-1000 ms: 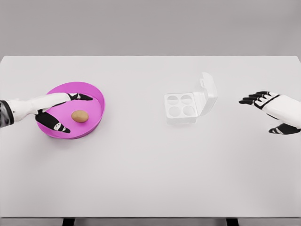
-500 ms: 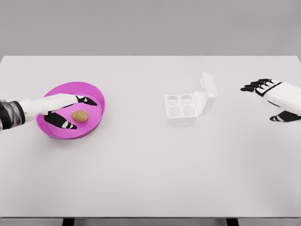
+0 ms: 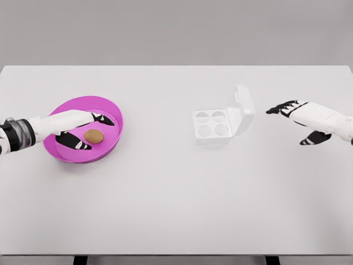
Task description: Pack egg into the box and close the box lid
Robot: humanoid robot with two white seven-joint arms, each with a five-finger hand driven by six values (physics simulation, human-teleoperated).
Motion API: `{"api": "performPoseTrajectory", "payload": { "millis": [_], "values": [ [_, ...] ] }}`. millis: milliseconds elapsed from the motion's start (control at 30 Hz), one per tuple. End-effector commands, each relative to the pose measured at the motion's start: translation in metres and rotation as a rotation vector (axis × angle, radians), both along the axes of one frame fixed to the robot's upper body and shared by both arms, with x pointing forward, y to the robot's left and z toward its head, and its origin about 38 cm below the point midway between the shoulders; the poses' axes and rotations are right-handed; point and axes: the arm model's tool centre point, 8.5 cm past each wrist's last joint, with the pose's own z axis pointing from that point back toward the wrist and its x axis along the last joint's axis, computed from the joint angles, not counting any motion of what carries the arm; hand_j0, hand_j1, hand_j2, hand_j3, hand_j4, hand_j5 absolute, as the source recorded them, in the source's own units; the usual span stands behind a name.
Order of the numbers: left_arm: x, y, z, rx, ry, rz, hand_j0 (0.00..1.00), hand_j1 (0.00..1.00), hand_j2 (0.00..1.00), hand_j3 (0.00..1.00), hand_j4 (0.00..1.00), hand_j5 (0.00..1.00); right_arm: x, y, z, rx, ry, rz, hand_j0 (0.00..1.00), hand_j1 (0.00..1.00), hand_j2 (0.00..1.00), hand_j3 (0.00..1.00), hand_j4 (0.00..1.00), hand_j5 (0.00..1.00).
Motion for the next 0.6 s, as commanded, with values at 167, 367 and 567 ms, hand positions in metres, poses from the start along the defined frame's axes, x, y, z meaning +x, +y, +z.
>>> {"api": "performPoseTrajectory", "payload": {
  "millis": [167,367,567],
  "values": [
    [0.0029,0.0,-0.0069,0.037,-0.007,0.01,0.81,0.81,0.81,0.81,0.81,0.81,-0.0006,0.0013,-0.0006,0.0,0.003,0.003,1.0,1.0,1.0,1.0,1.0,1.0],
    [0.0037,-0.0023,-0.0094,0.031,-0.004,0.011,0.78,0.78,0.78,0.78,0.78,0.78,-0.001,0.0014,0.0004,-0.002,0.0,0.005,1.0,1.0,1.0,1.0,1.0,1.0],
    [0.004,-0.0043,-0.0115,0.026,0.0,0.011,0.76,0.76,0.76,0.76,0.76,0.76,-0.0012,-0.0001,0.0019,-0.006,-0.002,0.003,1.0,1.0,1.0,1.0,1.0,1.0]
  ]
}}
